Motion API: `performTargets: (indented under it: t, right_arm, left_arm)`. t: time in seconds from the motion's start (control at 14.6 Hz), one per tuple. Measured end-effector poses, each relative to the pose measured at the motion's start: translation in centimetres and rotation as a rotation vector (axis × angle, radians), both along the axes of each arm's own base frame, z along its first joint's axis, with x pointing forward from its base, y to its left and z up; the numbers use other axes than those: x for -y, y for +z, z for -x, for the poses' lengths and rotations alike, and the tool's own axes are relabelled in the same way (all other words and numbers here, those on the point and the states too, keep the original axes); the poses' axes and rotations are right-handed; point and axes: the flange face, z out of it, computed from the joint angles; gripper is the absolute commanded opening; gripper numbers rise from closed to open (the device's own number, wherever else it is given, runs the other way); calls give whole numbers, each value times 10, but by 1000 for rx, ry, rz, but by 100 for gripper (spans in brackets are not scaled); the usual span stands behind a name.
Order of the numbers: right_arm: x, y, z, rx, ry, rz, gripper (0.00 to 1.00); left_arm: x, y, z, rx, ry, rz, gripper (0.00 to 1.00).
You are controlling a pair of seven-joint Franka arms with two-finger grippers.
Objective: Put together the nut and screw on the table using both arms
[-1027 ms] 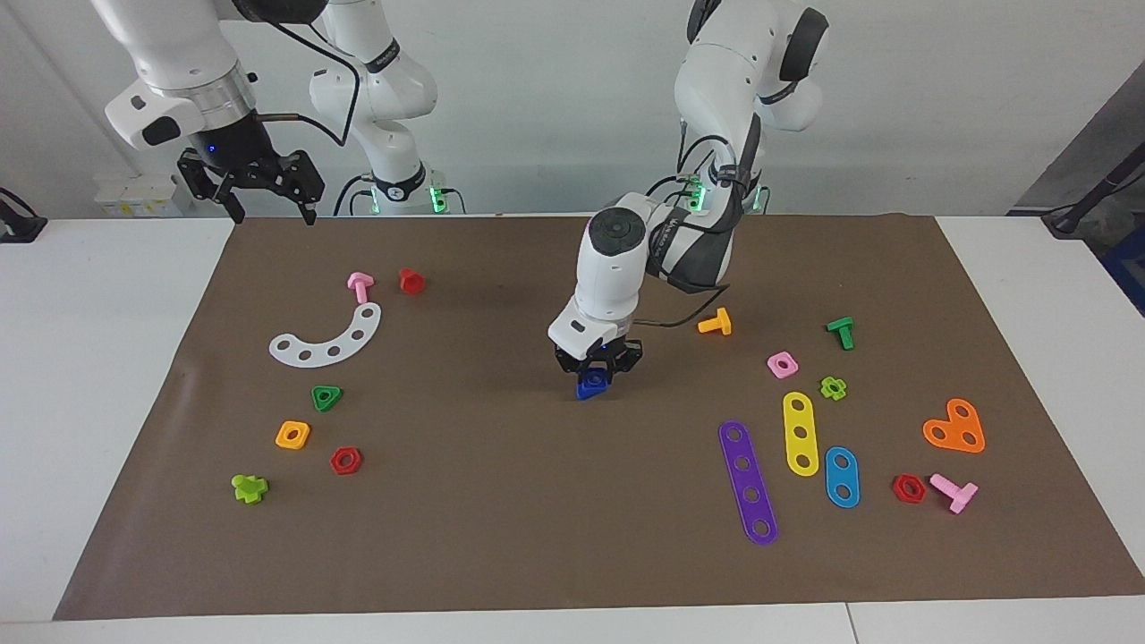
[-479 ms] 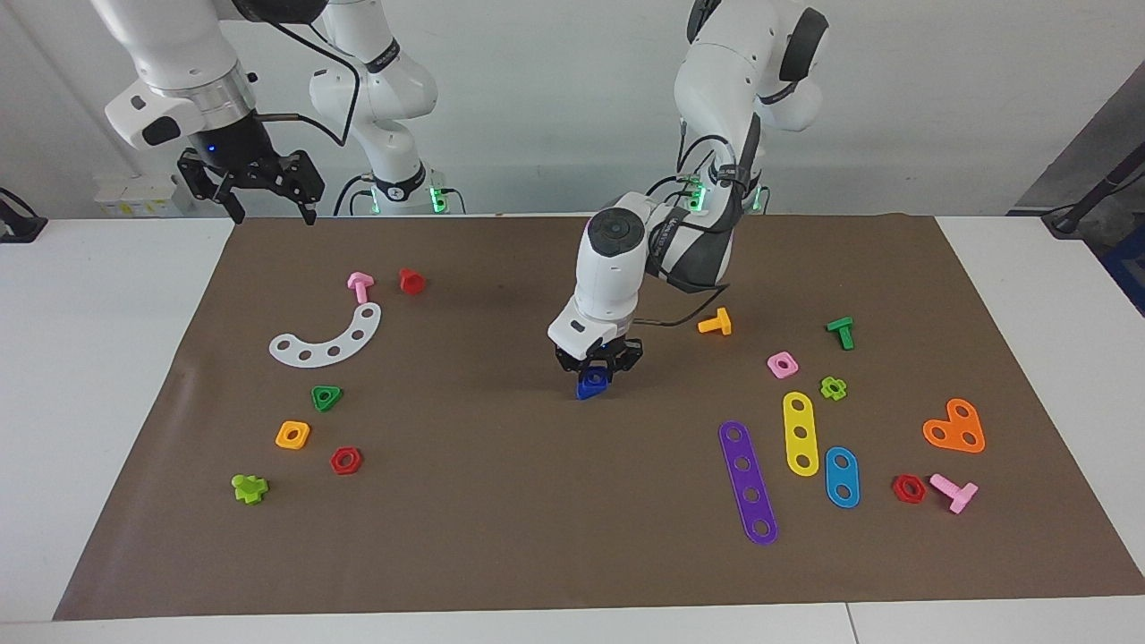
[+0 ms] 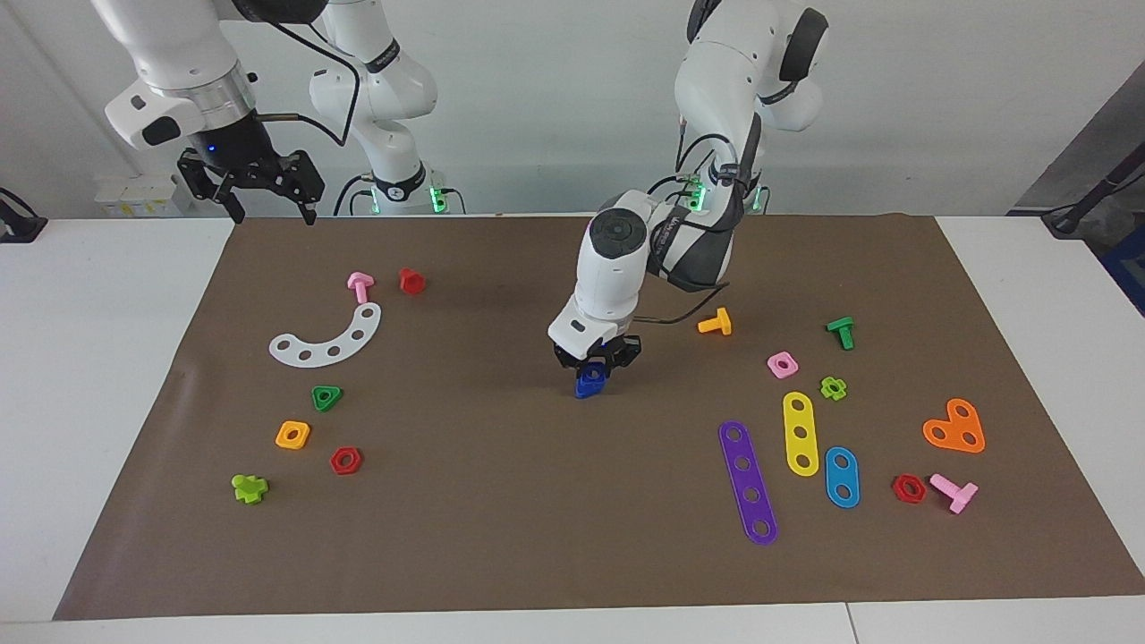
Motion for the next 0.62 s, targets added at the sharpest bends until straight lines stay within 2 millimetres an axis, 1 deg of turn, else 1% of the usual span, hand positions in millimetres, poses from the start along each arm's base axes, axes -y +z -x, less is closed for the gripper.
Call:
performTargets:
  t: [0.62]
  right_arm:
    - [0,0,0,0,0,0,100]
  left_arm:
    - [-5,-4,-6,9,14,2,11]
